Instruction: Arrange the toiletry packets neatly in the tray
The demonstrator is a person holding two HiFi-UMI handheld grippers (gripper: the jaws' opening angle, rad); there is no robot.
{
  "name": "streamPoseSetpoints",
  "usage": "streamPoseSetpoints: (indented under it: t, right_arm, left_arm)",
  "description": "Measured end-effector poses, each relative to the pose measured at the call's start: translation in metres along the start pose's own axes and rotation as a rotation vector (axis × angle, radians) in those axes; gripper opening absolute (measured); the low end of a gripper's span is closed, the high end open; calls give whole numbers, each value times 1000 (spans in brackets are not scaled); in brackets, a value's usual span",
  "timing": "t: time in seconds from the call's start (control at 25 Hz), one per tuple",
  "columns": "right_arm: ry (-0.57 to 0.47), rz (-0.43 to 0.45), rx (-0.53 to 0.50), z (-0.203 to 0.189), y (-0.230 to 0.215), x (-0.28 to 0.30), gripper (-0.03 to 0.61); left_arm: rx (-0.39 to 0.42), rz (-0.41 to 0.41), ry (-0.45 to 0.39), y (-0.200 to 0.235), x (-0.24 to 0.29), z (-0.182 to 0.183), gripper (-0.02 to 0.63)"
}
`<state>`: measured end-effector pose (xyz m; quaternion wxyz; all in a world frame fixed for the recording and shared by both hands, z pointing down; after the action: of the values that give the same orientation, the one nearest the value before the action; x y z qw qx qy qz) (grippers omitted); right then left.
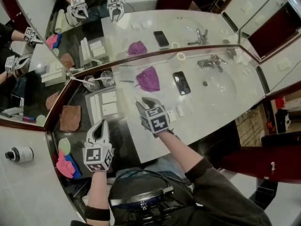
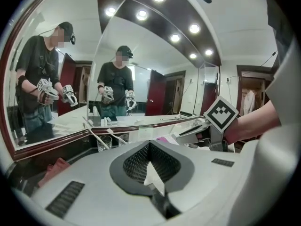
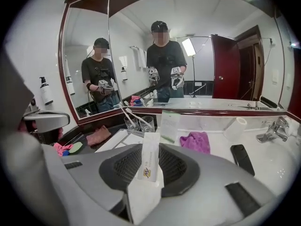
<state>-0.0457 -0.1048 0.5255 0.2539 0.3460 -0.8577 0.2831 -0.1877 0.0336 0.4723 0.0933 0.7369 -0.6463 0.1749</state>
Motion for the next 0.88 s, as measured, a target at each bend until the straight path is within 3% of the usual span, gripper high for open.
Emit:
streamPoseSetpoints:
  t: [0.32,0.88]
  right_arm:
    - [15,-27,25,-28,-60,-46,128]
    - [101,-256,129,-91,-235,-96,127]
  left_arm:
    - [30,-44,4,-60,22,21,0]
    - [104,-179,24,-141,85,45,0]
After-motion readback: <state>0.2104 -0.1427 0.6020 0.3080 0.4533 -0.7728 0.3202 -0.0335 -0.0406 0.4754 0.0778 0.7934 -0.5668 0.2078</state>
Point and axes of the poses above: the fingertips, and each gripper's own axes: x forward along the fingers, y to its left, z out of its top, the point moved 2 cm from there along -x, backward along the fingers, and after that the axes turned 13 degrees about x, right-handed, at the moved point
